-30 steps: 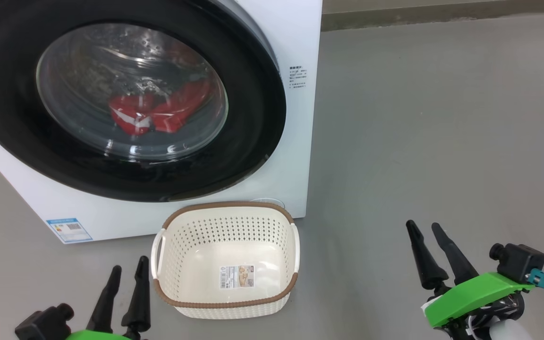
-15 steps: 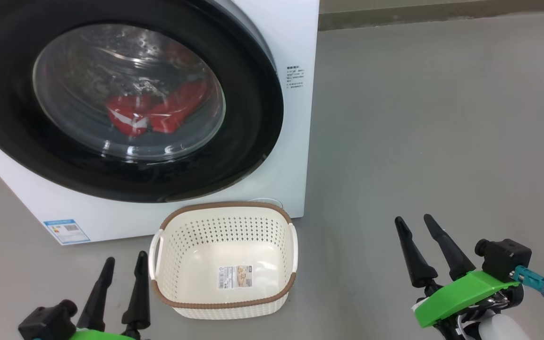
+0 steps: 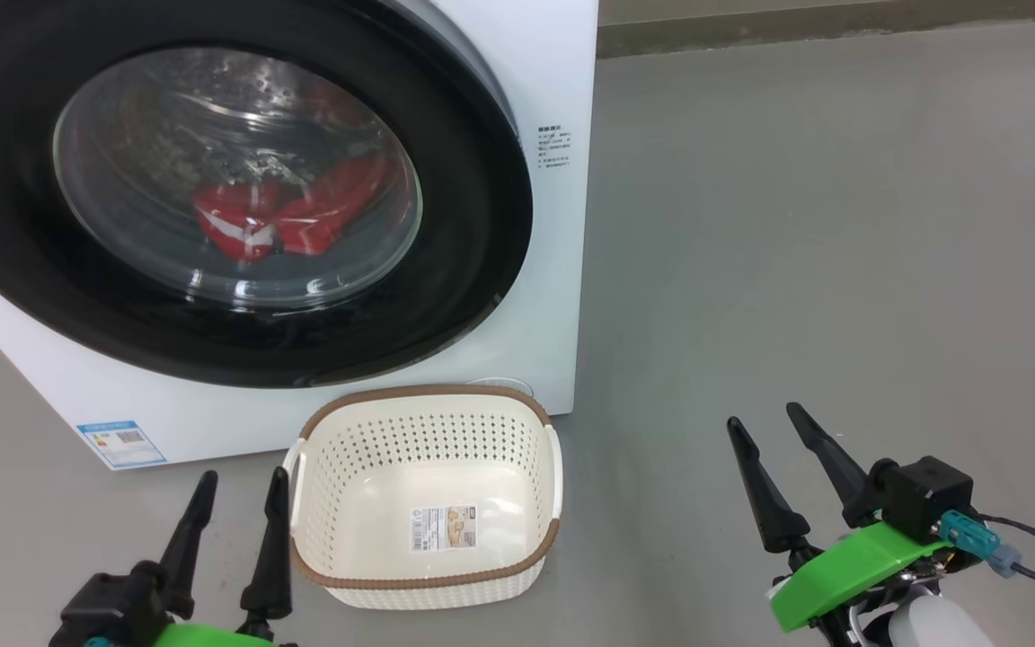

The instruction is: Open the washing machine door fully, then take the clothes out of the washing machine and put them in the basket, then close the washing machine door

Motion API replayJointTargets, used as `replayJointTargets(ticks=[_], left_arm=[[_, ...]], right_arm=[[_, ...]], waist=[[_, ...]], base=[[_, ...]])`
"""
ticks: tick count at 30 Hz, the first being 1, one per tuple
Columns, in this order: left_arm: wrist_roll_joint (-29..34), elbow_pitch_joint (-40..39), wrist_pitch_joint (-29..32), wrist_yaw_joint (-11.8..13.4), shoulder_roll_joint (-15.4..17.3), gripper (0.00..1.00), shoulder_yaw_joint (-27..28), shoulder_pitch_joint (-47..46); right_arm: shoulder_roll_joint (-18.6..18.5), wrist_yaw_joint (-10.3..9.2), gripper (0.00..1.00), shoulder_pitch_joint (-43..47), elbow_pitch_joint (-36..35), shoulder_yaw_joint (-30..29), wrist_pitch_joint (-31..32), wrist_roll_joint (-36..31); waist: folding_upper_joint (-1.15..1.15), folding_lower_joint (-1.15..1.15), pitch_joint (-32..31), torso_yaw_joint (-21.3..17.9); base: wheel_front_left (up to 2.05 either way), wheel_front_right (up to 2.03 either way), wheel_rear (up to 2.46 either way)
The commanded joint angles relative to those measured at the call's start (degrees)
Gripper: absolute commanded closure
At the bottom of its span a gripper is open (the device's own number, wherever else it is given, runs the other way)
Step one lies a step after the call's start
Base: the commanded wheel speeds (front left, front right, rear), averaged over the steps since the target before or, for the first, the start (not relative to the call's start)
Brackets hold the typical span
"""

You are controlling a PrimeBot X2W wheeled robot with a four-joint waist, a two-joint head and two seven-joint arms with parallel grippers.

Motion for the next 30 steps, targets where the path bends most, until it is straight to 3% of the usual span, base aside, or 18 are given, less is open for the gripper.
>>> replayJointTargets(ticks=[1, 16, 30], left_arm=[[2.5, -1.8, -1.0, 0.2, 1.1, 0.00, 1.7, -2.1], [11.7, -2.8, -3.3, 1.0, 1.3, 0.00, 1.6, -1.4], [11.4, -2.9, -3.3, 1.4, 1.3, 0.00, 1.9, -1.2]], right_arm=[[-0.2, 0.02, 0.00, -2.7, -1.3, 1.1, -1.0, -2.0], [-0.5, 0.02, 0.00, -3.0, -0.7, 2.2, -3.3, -10.9], [-0.5, 0.02, 0.00, -3.1, -0.3, 2.6, -3.3, -10.8]], waist=[[0.00, 0.00, 0.0, 0.0], [0.00, 0.00, -0.8, 0.0], [0.00, 0.00, -0.2, -0.8]], base=[[0.00, 0.00, 0.00], [0.00, 0.00, 0.00], [0.00, 0.00, 0.00]])
